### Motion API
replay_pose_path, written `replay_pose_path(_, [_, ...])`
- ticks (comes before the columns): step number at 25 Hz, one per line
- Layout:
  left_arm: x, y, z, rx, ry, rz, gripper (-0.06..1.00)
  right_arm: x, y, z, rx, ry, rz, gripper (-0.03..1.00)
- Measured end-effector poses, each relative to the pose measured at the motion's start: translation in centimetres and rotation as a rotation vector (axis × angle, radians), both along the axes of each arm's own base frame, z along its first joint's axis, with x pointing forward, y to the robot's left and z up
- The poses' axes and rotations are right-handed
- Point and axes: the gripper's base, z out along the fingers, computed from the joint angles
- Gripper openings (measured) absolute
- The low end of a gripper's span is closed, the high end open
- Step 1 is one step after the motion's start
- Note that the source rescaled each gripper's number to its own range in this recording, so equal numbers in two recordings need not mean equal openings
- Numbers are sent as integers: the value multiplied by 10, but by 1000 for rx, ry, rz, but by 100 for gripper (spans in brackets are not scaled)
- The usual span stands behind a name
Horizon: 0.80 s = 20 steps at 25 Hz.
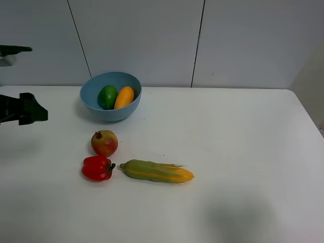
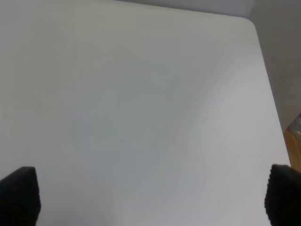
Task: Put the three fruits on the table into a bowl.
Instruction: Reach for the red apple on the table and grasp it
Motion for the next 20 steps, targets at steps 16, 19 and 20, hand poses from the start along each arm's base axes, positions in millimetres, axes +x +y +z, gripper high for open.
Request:
replay_pose_path(16, [72,-107,-83,54,204,-305,100,0,0,0,0,0,0,89])
replay_pose_path(19, [76,-108,-97,70,221,-316,100,0,0,0,0,0,0,89])
replay_pose_path(20, [78,-109,-101,78,224,-325,100,0,0,0,0,0,0,89])
